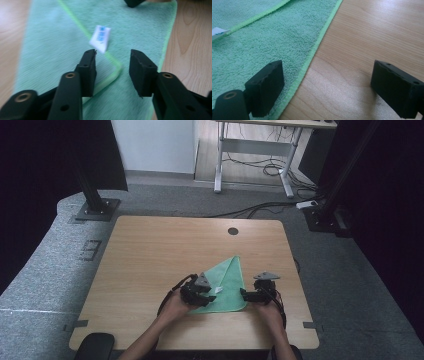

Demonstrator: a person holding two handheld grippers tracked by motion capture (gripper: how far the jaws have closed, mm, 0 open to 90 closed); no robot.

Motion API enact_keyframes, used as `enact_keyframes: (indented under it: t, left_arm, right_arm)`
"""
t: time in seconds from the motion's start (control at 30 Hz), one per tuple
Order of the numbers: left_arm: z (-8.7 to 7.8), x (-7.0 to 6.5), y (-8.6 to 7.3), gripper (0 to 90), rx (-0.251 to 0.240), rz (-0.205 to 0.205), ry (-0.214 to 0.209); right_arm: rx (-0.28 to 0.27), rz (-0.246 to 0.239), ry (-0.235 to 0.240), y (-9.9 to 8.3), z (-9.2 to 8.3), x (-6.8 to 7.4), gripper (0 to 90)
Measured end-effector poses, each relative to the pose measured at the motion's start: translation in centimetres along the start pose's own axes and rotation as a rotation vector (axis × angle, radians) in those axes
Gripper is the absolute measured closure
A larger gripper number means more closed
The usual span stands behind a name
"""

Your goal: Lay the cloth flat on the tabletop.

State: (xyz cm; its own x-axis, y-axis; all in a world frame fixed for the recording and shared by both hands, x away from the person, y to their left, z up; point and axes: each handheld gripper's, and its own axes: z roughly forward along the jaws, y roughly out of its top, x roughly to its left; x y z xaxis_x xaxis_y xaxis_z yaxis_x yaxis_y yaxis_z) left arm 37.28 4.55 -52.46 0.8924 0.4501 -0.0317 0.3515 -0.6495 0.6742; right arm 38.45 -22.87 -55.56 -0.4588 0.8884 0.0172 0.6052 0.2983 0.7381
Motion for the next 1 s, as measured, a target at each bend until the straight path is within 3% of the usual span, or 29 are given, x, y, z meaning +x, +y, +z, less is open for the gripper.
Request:
enact_keyframes:
  t: [0.03,0.07,0.13,0.23,0.33,0.53,0.63,0.93,1.0]
  left_arm:
    - [0.5,-0.2,0.2,60.2,0.021,0.004,0.000]
    - [0.9,-0.3,0.3,69.5,0.042,0.011,0.010]
    - [1.3,-0.3,0.5,74.6,0.066,0.011,0.030]
    - [0.8,0.5,0.9,87.6,0.044,-0.023,0.031]
    - [-0.5,1.7,1.5,88.1,0.014,-0.036,0.070]
    - [-4.3,5.8,2.8,88.0,-0.056,-0.104,0.163]
    - [-5.6,7.6,3.0,87.9,-0.067,-0.131,0.207]
    - [-7.0,12.2,2.5,87.3,-0.058,-0.207,0.332]
    - [-6.8,13.1,2.1,80.1,-0.045,-0.226,0.370]
  right_arm:
    - [0.000,0.000,0.000,0.0,0.0,0.0,11.0]
    - [0.000,0.000,0.000,0.0,0.0,0.0,11.0]
    - [0.000,0.000,0.000,0.0,0.0,0.0,11.0]
    - [0.000,0.000,0.000,0.0,0.0,0.0,11.1]
    - [0.000,0.000,0.000,0.0,0.0,0.0,11.0]
    - [0.000,0.000,0.000,0.0,0.0,0.0,11.0]
    - [0.000,0.002,0.000,0.0,0.0,0.0,11.0]
    - [0.000,0.000,0.000,0.0,0.0,0.0,11.1]
    - [-0.001,-0.001,0.000,0.0,0.0,0.0,11.1]
